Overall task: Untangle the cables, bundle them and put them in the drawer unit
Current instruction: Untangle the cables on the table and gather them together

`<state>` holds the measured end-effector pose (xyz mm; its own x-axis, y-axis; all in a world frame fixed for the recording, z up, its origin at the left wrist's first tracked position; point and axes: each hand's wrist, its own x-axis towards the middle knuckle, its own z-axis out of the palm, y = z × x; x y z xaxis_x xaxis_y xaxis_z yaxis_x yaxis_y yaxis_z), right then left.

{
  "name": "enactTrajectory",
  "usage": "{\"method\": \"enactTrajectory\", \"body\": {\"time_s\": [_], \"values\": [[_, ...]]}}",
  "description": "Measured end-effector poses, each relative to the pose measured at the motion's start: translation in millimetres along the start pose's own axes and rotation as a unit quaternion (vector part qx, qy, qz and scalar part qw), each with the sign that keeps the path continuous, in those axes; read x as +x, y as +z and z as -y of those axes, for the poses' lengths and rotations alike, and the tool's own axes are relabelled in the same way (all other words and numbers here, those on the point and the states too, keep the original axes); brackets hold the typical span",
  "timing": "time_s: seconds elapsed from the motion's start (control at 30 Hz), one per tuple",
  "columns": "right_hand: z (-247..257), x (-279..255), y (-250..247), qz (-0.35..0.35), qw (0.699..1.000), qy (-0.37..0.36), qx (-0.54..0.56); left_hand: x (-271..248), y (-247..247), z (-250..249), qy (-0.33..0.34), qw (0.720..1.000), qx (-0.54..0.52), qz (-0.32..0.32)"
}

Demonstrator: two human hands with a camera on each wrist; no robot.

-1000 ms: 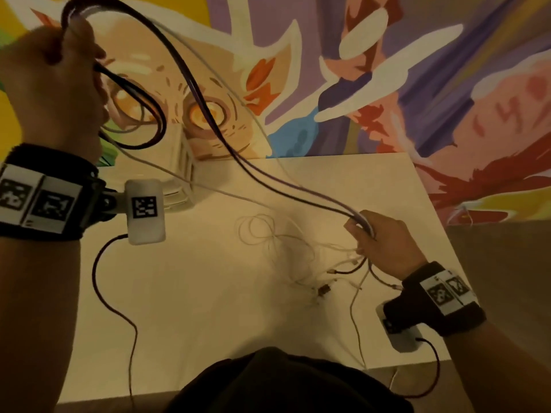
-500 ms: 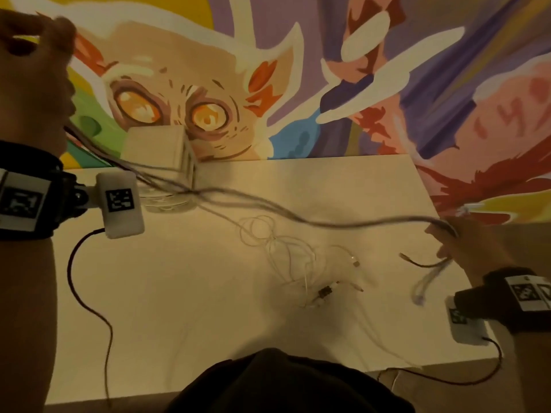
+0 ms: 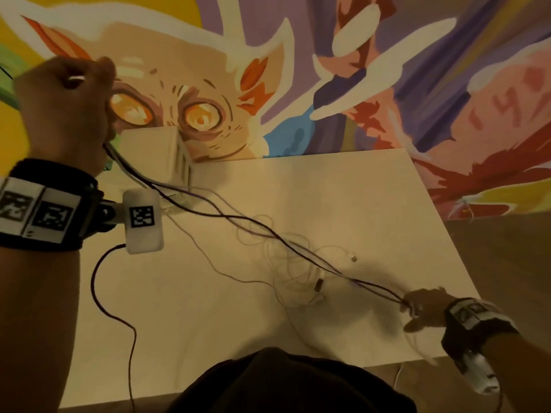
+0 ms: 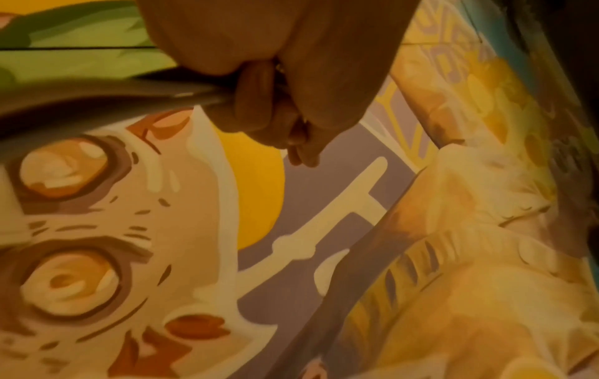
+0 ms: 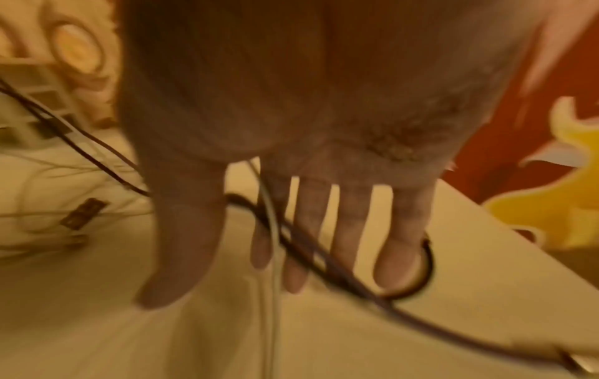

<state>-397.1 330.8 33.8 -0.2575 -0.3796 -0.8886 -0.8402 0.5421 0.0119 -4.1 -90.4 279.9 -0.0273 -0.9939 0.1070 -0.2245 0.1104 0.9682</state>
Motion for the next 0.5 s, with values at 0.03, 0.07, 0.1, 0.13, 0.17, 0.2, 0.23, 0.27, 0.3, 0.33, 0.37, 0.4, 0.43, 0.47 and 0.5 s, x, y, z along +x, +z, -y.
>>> {"method": "enactTrajectory", "body": {"time_s": [0.03,0.07,0.1,0.13,0.17,0.2,0.23,0.27,0.3,0.33,0.37,0.4,0.43,0.47,0.5], "values": [[11,0,-5,-0.002,1.000,-0.001,0.003,-20,14,-12,0.019,1.000,-0.008,0.017],[20,4,-10,-0.021,0.999,-0.003,0.024,-34,22,-16,0.040,0.999,0.007,0.032],[28,8,-16,-0.044,0.998,-0.008,0.052,-42,30,-15,0.050,0.998,0.007,0.035],[38,13,-23,-0.072,0.994,-0.008,0.077,-49,37,-12,0.047,0.998,-0.002,0.047],[46,19,-29,-0.110,0.989,-0.014,0.096,-54,43,-6,0.035,0.997,-0.012,0.066],[55,25,-34,-0.150,0.982,-0.022,0.110,-59,49,3,0.024,0.995,-0.018,0.094],[66,31,-39,-0.188,0.973,-0.032,0.126,-66,56,10,0.010,0.991,-0.030,0.128],[78,39,-42,-0.219,0.965,-0.044,0.139,-74,63,17,-0.004,0.985,-0.049,0.167],[90,47,-45,-0.241,0.958,-0.057,0.148,-82,69,23,-0.016,0.976,-0.077,0.203],[102,53,-46,-0.252,0.954,-0.067,0.148,-89,74,29,-0.029,0.966,-0.102,0.235],[113,59,-47,-0.261,0.953,-0.072,0.140,-96,79,35,-0.042,0.956,-0.121,0.262],[123,64,-47,-0.264,0.954,-0.070,0.124,-103,83,40,-0.053,0.948,-0.129,0.285],[130,69,-45,-0.263,0.957,-0.064,0.104,-109,87,44,-0.063,0.942,-0.131,0.302],[135,73,-43,-0.259,0.961,-0.057,0.082,-115,90,46,-0.076,0.938,-0.128,0.314],[137,75,-39,-0.259,0.962,-0.049,0.066,-120,92,48,-0.092,0.933,-0.127,0.323]]}}
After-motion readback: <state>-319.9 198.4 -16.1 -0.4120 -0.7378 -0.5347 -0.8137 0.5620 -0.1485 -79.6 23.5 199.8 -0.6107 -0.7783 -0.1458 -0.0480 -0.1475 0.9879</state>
